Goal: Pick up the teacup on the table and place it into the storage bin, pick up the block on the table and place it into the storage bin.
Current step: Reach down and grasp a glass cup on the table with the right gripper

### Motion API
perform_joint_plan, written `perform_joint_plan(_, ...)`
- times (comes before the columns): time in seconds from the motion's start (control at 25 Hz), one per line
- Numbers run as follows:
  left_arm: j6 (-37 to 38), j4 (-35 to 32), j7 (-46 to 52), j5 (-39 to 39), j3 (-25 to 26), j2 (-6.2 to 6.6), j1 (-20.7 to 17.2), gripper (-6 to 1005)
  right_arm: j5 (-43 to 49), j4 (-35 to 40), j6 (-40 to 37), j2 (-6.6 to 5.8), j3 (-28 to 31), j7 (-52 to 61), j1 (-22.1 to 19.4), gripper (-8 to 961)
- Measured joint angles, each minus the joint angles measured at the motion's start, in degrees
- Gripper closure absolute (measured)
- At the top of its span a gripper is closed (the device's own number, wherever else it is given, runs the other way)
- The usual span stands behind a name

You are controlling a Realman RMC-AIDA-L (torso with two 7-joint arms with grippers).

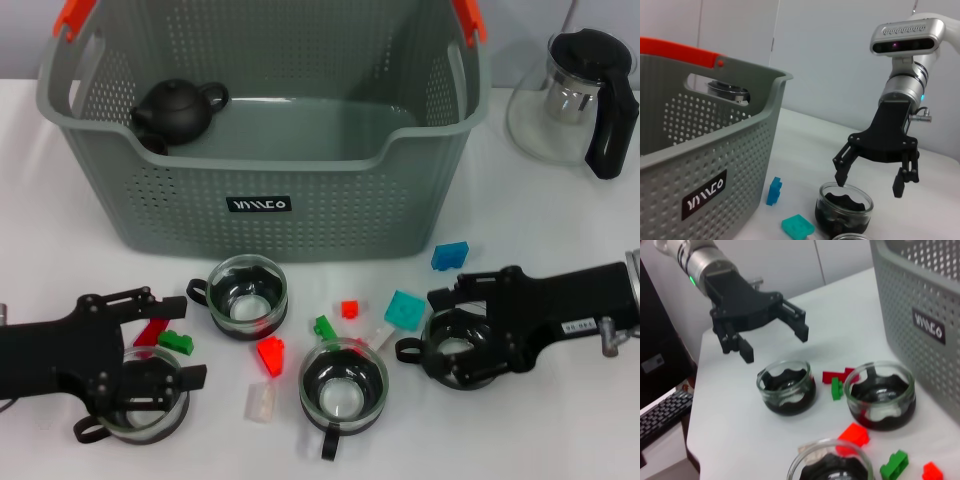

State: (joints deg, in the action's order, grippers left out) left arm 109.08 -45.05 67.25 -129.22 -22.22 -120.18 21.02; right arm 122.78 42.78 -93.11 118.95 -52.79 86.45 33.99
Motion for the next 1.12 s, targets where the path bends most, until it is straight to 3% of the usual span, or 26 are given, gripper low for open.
perform_joint_plan(0.24, -0.09, 0.8, -0.01, -0.02, -0.13, -0.29, 0.37, 139, 0.68, 0.84, -0.85, -0.03, -0.46, 0.51, 1.67, 30)
perform_joint_plan(0.52, -0.1, 0.84, -0.01, 0.29, -0.04, -0.32, 0.71, 139, 7.49, 8.38, -7.33, 0.42, -1.75, 5.68, 4.65, 32)
perform_joint_plan(0.84, -0.28, 1.54, -0.01, 0.47, 0.17, -0.33, 1.02, 139, 20.41, 12.13, -8.39, 1.37, -8.18, 15.26, 10.51, 33)
perform_joint_plan(1.12, -1.58, 2.31, -0.01, 0.47, 0.14, -0.56, 1.04, 140, 22.3, 12.15, -6.65, 1.73, -13.6, 17.57, 11.68, 34)
